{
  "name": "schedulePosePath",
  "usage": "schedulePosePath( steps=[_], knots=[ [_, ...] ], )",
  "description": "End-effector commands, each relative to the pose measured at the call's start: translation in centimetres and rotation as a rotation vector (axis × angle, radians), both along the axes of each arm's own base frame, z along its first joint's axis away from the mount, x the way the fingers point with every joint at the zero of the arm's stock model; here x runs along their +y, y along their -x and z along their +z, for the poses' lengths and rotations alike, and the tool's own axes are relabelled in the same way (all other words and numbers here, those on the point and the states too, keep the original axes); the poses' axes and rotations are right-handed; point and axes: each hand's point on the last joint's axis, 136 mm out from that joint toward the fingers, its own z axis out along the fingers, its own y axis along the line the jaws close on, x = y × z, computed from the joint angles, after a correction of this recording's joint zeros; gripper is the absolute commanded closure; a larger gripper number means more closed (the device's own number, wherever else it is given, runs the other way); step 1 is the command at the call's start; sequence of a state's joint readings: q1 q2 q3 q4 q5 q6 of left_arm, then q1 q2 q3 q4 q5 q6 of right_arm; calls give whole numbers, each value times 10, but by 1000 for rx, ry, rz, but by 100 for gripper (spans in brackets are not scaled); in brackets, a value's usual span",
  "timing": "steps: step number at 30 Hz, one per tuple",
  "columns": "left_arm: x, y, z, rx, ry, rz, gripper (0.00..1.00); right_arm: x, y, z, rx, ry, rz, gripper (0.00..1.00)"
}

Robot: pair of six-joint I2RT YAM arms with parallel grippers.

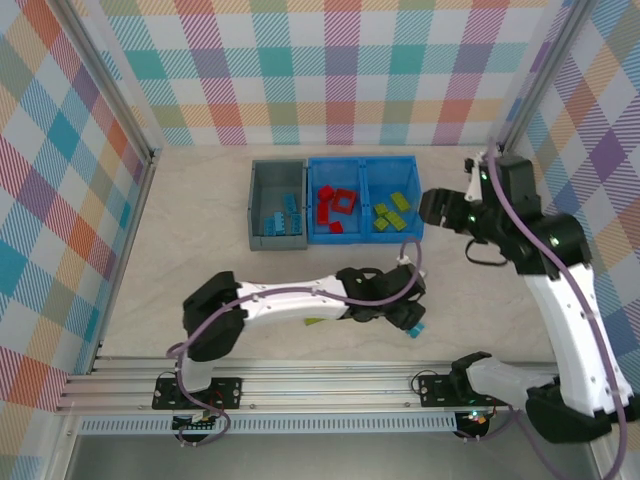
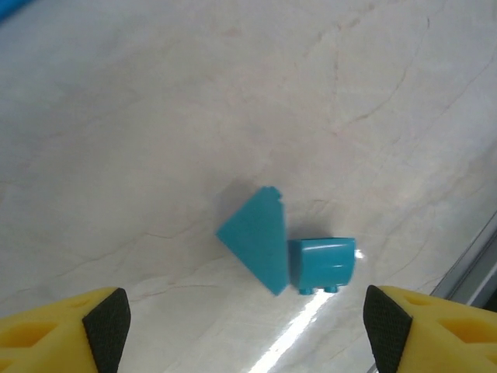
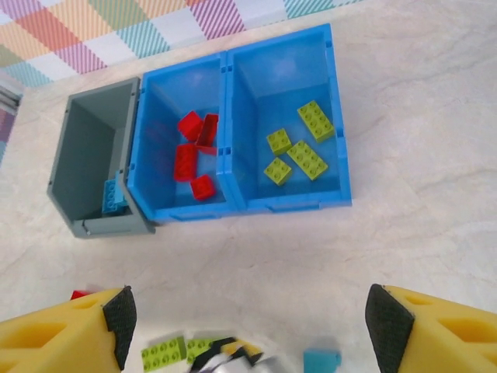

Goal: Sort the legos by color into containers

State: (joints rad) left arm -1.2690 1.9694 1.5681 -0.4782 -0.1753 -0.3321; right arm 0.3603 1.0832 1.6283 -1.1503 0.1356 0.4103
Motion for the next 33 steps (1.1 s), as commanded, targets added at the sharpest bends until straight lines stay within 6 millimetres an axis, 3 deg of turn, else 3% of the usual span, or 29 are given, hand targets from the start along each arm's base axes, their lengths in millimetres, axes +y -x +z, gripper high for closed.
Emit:
schedulePosePath(
  steps=[1, 6, 17, 25, 33],
  knots=[
    [-11, 27, -11, 98, -48, -20, 23, -6, 22, -5, 38, -19, -4, 20],
    [-12, 43, -40, 220, -64, 15, 33, -14, 32, 5, 12, -19, -25, 20],
    [-20, 60, -76, 323, -120, -11, 34, -12, 25, 2, 16, -27, -35, 20],
    [-30, 46, -85, 251, -168, -33, 27, -11, 26, 5, 12, -38, -34, 20],
    [-36, 31, -99, 201, -231, -53, 33, -12, 29, 6, 7, -43, -39, 20]
  ],
)
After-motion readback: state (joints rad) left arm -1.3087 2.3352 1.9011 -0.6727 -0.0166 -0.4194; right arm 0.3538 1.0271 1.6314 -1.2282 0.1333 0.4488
